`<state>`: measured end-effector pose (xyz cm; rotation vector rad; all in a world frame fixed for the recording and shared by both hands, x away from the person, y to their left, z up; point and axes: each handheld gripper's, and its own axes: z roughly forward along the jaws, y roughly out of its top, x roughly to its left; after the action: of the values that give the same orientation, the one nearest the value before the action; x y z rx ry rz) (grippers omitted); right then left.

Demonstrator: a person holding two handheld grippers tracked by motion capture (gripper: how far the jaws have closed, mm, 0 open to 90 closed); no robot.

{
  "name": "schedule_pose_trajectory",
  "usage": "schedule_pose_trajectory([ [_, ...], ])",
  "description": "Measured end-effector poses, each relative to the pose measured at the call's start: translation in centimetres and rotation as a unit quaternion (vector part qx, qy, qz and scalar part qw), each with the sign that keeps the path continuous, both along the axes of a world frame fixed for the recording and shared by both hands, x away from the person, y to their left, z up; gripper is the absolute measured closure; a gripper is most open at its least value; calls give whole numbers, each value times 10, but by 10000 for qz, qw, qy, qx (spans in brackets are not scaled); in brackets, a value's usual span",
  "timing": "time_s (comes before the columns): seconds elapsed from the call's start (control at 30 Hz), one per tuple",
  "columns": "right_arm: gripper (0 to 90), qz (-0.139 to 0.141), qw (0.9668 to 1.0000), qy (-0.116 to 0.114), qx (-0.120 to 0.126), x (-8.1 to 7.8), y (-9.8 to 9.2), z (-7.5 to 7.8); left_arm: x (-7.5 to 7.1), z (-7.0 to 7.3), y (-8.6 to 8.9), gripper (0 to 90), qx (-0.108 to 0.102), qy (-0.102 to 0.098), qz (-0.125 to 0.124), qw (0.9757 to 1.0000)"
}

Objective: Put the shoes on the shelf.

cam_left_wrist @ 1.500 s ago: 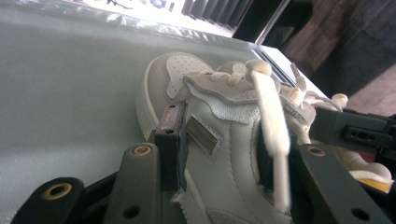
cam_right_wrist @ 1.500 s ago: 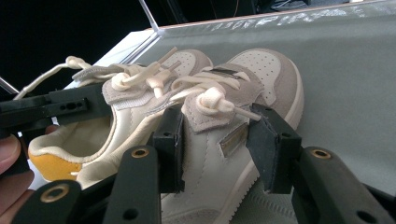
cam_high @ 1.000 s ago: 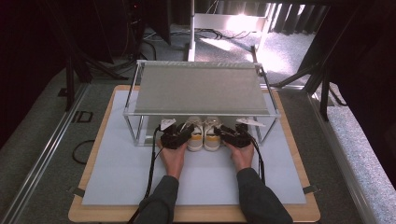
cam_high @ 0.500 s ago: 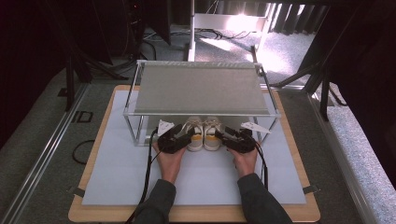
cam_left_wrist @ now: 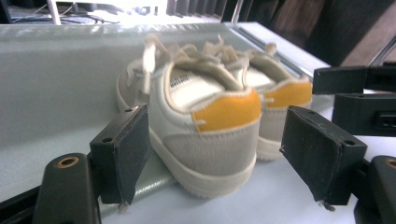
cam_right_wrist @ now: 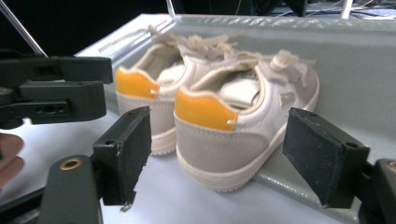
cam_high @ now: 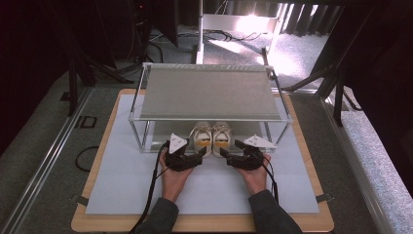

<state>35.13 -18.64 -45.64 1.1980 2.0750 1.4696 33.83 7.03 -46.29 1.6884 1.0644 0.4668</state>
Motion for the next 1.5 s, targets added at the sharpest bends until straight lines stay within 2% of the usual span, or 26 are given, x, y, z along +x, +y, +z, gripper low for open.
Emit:
schedule_pose_trajectory([
  [0.3, 222, -14, 9993, 106, -362, 5, 11, -8, 5, -9, -6, 202, 298, 198, -21, 9994],
  [0.47, 215, -62, 9988, 235, -435, 11, 14, -14, 12, -15, -11, 201, 544, 383, 81, 9978],
  [0.6, 217, -66, 9980, 348, -527, 14, 18, -18, 16, -16, -16, 195, 689, 503, 49, 9963],
  [0.63, 221, -72, 9978, 362, -545, 15, 19, -20, 17, -16, -18, 196, 680, 555, 26, 9961],
  [0.77, 252, -154, 9978, 357, -535, 17, 19, -21, 18, -16, -20, 230, 712, 569, -31, 9958],
  [0.9, 259, -121, 9978, 399, -508, 18, 18, -20, 19, -14, -22, 257, 699, 600, -19, 9957],
  [1.07, 262, -131, 9978, 424, -490, 18, 18, -19, 20, -12, -22, 266, 570, 634, -27, 9964],
  [1.5, 271, -141, 9983, 336, -452, 25, 18, -12, 29, -6, -20, 267, 482, 573, -26, 9972],
])
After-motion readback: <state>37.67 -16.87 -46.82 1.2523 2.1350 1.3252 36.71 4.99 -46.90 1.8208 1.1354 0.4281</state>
